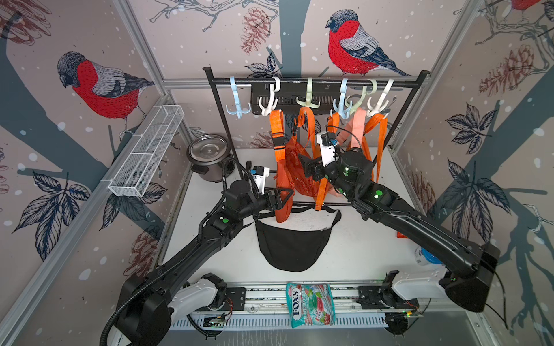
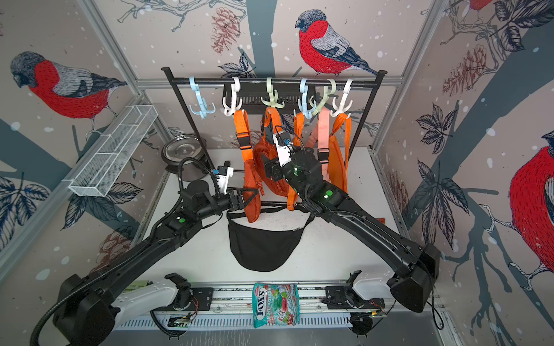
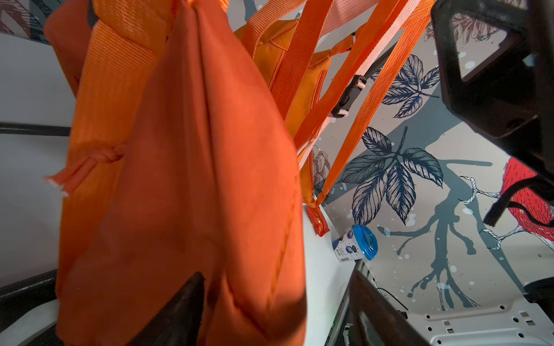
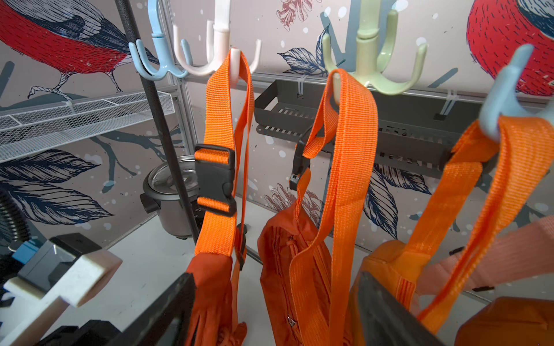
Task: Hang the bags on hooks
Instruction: Hang the bag on the hook.
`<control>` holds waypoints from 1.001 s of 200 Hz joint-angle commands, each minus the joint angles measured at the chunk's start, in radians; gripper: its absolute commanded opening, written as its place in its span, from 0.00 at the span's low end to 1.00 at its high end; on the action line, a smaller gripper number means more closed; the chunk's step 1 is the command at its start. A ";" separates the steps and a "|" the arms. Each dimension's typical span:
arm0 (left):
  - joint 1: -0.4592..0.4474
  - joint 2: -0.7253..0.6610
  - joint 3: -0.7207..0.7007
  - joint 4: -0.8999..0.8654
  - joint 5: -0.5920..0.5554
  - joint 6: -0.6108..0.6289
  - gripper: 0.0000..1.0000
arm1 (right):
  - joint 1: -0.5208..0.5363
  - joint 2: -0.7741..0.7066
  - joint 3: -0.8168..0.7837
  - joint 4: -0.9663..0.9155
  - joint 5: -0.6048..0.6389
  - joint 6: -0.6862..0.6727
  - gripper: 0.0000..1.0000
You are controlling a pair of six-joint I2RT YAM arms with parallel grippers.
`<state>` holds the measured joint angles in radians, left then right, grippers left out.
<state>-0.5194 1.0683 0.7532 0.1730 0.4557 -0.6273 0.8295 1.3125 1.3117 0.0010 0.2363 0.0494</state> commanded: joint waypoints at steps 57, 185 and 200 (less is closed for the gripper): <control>0.008 -0.181 0.021 -0.080 -0.128 0.109 0.79 | 0.085 -0.106 -0.116 -0.025 -0.027 -0.067 0.86; 0.120 -0.244 -0.074 -0.105 -0.150 0.066 0.80 | 0.168 -0.077 -0.410 -0.048 -0.110 0.061 0.90; 0.119 -0.216 -0.080 -0.100 -0.122 0.060 0.80 | 0.177 -0.069 -0.431 -0.042 -0.134 0.070 0.90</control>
<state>-0.4023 0.8230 0.6811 0.0475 0.2691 -0.5510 0.9962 1.2324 0.9039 -0.0738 0.1410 0.0696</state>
